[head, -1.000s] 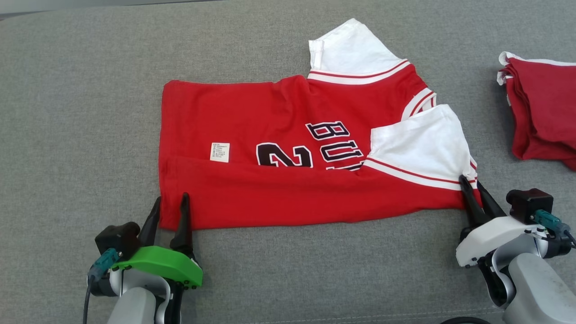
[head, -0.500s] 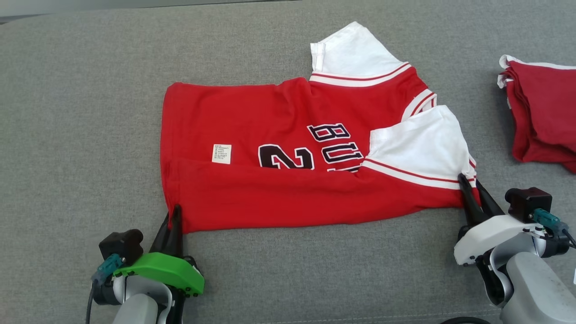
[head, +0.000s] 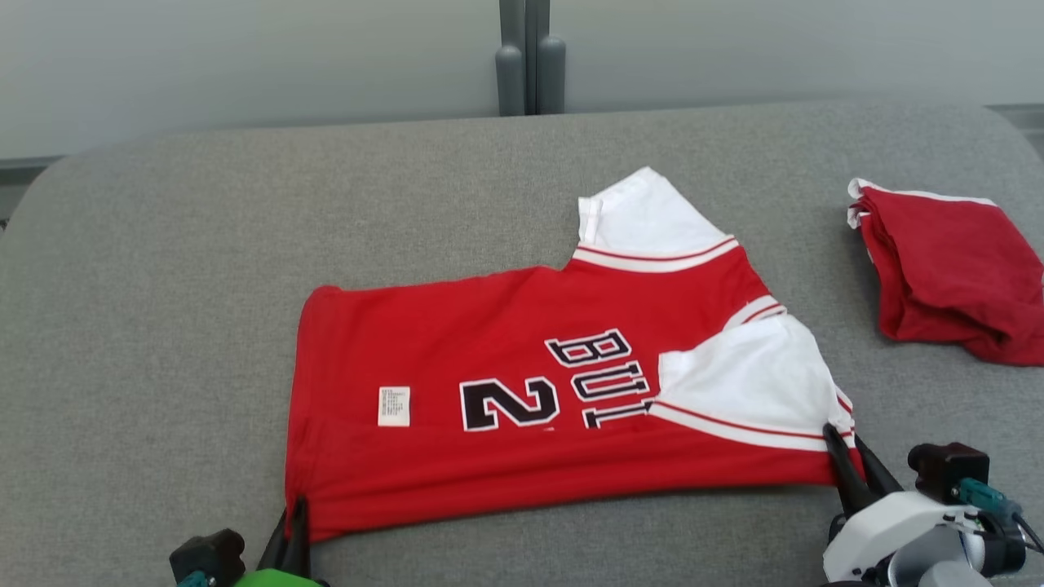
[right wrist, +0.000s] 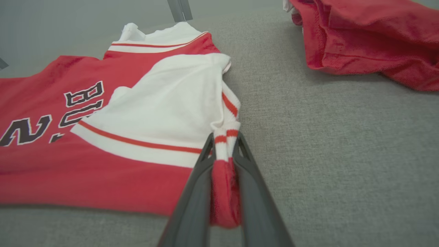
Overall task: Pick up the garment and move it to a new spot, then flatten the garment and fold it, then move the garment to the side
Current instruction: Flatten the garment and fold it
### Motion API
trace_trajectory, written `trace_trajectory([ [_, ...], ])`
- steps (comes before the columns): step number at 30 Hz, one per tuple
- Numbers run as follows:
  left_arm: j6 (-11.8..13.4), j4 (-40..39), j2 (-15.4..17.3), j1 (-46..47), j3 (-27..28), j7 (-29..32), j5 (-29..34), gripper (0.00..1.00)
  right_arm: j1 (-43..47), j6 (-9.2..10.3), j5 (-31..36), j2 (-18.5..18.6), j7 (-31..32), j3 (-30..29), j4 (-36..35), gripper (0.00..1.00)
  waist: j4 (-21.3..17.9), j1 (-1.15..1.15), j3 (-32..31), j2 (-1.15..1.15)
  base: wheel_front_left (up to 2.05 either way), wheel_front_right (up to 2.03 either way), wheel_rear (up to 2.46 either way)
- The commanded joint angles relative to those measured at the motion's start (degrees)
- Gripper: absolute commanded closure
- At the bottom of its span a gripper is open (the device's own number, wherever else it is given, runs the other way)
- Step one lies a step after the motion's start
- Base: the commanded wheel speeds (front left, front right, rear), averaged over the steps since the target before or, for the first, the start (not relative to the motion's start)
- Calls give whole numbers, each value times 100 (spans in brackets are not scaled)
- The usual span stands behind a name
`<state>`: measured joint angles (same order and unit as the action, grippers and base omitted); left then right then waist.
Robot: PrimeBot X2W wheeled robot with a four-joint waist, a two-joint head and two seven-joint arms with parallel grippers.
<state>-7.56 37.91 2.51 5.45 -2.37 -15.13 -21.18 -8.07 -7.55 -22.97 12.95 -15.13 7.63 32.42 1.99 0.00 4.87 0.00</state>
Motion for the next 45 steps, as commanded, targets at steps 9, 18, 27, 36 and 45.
trace_trajectory([
  [9,23,205,80,-370,233,3,141,100,578,19,-245,167,-5,-107,-131,60,66,0,-302,0,0,0,0],
  [18,17,-483,56,266,263,3,212,0,-162,12,271,81,-4,-544,-715,0,133,0,426,0,0,0,0],
  [27,17,-264,116,1534,18,3,239,0,-1274,12,561,-7,-4,-2,-807,0,145,0,962,0,0,0,0],
  [36,17,1071,517,2856,-422,3,-61,0,-1976,12,524,-34,-4,450,-661,0,36,0,1318,0,0,0,0],
  [45,16,1574,607,3239,-791,3,-96,7,-2074,12,443,54,-4,475,-645,0,-7,0,1473,0,0,0,0],
])
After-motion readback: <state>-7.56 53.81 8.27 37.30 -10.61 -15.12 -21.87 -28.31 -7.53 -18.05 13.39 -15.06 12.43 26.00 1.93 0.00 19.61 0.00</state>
